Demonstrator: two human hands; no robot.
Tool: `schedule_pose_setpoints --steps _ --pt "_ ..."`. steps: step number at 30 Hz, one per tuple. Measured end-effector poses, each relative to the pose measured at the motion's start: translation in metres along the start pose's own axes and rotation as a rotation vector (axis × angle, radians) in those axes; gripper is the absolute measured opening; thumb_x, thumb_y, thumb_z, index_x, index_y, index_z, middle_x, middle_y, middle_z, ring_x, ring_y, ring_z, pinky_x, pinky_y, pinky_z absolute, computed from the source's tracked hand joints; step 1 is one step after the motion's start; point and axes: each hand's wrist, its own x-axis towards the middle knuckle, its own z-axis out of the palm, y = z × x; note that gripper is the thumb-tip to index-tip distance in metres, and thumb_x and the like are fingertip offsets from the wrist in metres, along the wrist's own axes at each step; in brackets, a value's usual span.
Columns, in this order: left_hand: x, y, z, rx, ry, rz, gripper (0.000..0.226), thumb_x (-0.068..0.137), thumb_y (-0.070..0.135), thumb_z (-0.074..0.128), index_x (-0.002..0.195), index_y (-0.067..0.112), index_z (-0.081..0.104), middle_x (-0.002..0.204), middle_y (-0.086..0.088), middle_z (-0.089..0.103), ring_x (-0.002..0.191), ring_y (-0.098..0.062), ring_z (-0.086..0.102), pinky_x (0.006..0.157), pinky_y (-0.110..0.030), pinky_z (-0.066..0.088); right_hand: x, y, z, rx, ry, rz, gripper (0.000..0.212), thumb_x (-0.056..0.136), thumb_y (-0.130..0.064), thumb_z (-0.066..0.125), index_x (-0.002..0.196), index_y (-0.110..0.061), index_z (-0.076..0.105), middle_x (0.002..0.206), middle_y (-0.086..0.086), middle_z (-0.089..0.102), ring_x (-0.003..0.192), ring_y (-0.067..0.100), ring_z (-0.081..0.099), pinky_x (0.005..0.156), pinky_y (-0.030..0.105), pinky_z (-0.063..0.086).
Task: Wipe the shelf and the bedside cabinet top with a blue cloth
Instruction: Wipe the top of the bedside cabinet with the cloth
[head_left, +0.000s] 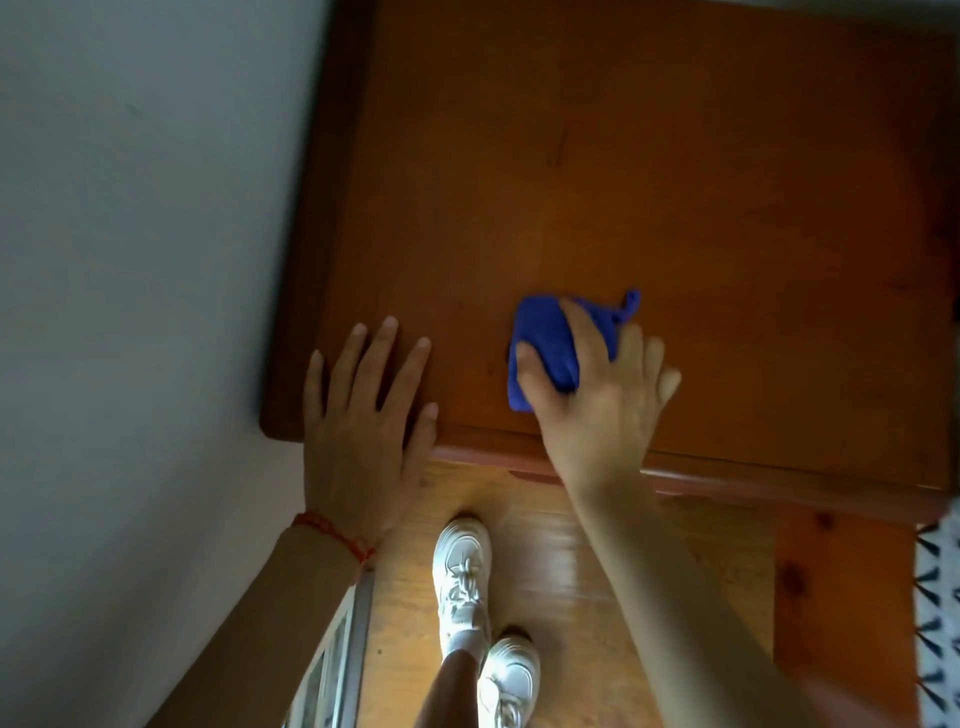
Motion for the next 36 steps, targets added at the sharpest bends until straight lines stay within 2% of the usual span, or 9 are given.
schedule_pose_setpoints --steps 10,13,16,21,25,27,32,36 --pt "-0.001 -0.007 0.002 -0.008 0.044 0.034 0.048 0.094 0.033 0.039 0.134 0.008 0.047 0.139 -0.021 0.044 0.129 -0.036 0.033 0.106 -0.053 0.019 -0.038 -0.011 0.001 0.040 0.084 0.122 0.049 0.081 -0.053 0.049 0.109 -0.016 0.061 0.087 0.013 0.059 0.077 0.027 0.050 0.072 0.030 0.023" --pt "0.000 -0.012 0.000 -0.007 0.061 0.006 0.048 0.094 0.031 0.038 0.132 0.004 0.049 0.137 -0.024 0.044 0.128 -0.040 0.035 0.105 -0.053 0.020 -0.034 -0.033 0.008 0.046 0.055 0.002 0.050 0.081 -0.056 0.047 0.109 -0.017 0.062 0.085 0.011 0.059 0.075 0.025 0.048 0.068 0.028 0.018" --pt "0.000 -0.021 -0.001 -0.001 0.073 -0.006 0.047 0.095 0.030 0.038 0.132 0.003 0.048 0.137 -0.025 0.044 0.128 -0.040 0.035 0.105 -0.052 0.020 -0.032 -0.022 0.006 -0.004 0.027 -0.111 0.050 0.082 -0.057 0.045 0.110 -0.018 0.061 0.083 0.010 0.058 0.074 0.025 0.049 0.066 0.030 0.021" --pt "0.000 -0.025 -0.001 -0.008 0.074 0.011 0.048 0.095 0.031 0.037 0.133 0.004 0.047 0.138 -0.024 0.043 0.129 -0.038 0.033 0.106 -0.050 0.020 -0.044 -0.017 0.000 0.022 0.080 0.106 0.050 0.082 -0.055 0.047 0.111 -0.016 0.060 0.086 0.013 0.058 0.076 0.026 0.049 0.070 0.029 0.022" --pt "-0.001 -0.023 0.000 0.012 0.087 0.006 0.046 0.095 0.029 0.037 0.133 0.004 0.047 0.138 -0.024 0.044 0.129 -0.037 0.034 0.106 -0.050 0.020 -0.036 -0.039 0.009 0.026 0.009 -0.152 0.049 0.082 -0.054 0.046 0.109 -0.017 0.062 0.083 0.010 0.059 0.074 0.025 0.048 0.067 0.031 0.023" --pt "0.000 -0.023 0.001 0.005 0.088 0.002 0.046 0.095 0.029 0.037 0.133 0.004 0.047 0.138 -0.024 0.043 0.129 -0.037 0.033 0.107 -0.049 0.020 -0.024 -0.034 0.010 0.007 0.019 -0.209 0.049 0.083 -0.055 0.045 0.108 -0.018 0.064 0.080 0.009 0.059 0.073 0.025 0.049 0.067 0.032 0.024" --pt "0.006 -0.021 -0.003 -0.018 0.081 -0.023 0.046 0.094 0.030 0.039 0.131 0.004 0.049 0.137 -0.024 0.045 0.128 -0.035 0.031 0.105 -0.052 0.021 0.032 -0.036 0.024 0.011 0.054 -0.010 0.053 0.081 -0.055 0.045 0.114 -0.015 0.060 0.092 0.014 0.061 0.080 0.030 0.052 0.070 0.033 0.027" --pt "0.030 -0.022 -0.006 -0.022 0.069 -0.043 0.047 0.094 0.031 0.039 0.130 0.003 0.050 0.137 -0.024 0.044 0.128 -0.038 0.033 0.104 -0.050 0.021 0.000 -0.038 0.015 0.042 0.012 -0.008 0.053 0.082 -0.055 0.046 0.116 -0.016 0.058 0.091 0.012 0.058 0.078 0.026 0.049 0.070 0.028 0.019"
